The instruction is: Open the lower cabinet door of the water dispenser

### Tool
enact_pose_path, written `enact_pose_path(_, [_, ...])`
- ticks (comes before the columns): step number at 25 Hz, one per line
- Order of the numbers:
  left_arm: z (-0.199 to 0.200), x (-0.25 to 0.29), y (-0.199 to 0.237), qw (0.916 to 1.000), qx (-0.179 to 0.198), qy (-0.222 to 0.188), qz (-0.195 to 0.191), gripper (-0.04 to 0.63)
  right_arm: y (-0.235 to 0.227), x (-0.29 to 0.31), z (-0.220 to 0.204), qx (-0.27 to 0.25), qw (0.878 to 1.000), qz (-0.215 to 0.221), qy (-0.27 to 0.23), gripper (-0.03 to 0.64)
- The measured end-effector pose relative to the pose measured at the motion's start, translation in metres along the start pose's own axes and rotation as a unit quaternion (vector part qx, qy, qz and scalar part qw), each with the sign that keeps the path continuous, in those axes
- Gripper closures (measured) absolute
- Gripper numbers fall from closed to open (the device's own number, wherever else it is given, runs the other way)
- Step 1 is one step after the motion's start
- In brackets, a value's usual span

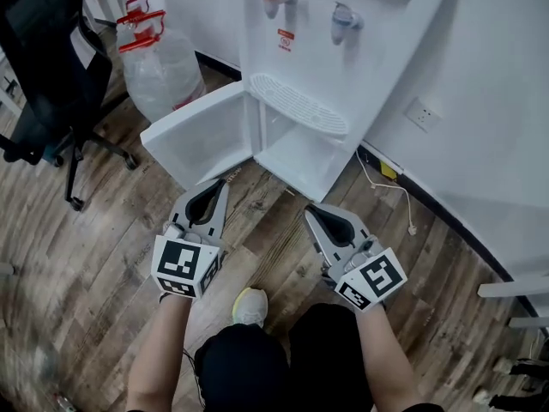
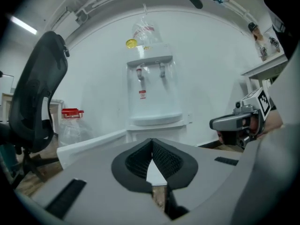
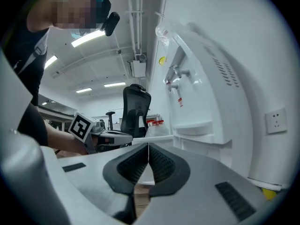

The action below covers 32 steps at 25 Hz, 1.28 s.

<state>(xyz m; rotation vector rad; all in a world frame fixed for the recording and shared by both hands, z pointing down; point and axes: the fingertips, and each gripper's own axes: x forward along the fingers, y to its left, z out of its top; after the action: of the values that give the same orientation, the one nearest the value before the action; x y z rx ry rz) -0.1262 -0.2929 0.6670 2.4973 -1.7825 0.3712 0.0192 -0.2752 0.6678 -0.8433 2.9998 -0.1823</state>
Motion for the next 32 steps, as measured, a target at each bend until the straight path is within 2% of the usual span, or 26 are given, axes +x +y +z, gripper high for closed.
enact_pose_path(6, [0.003,0.021,-0.065,0.9942,-0.005,0.0,-0.107,0.581,-0.036,-0.037,-0.029,0.019,0.998,-0.05,0.015,0.592])
enact_pose_path(10, [0.013,0.028,-0.079,0.9876,-0.032,0.027,-0.151,0.581,-0.041,-0.048,-0.008,0.046,0.995,-0.08,0.032,0.592])
enact_pose_path(14, [0.068,0.009,-0.094,0.9833,-0.009,0.042,-0.177,0.581,-0.033,-0.067,0.039,0.076,0.989,-0.109,0.06,0.592])
enact_pose_path(19, [0.148,-0.022,-0.111,0.9766,0.013,0.071,-0.203,0.581,-0.021,-0.084,0.133,0.138,0.979,-0.145,0.042,0.592])
enact_pose_path(24, [0.247,-0.056,-0.125,0.9742,-0.038,0.075,-0.209,0.581,0.013,-0.093,0.24,0.142,0.98,-0.131,0.052,0.592])
enact_pose_path(28, [0.32,-0.08,-0.137,0.9737,-0.068,0.074,-0.204,0.581,0.033,-0.11,0.303,0.137,0.98,-0.126,0.072,0.592])
enact_pose_path(32, [0.379,-0.109,-0.15,0.9721,-0.072,0.074,-0.211,0.581,0.056,-0.138,0.356,0.132,0.981,-0.111,0.087,0.592])
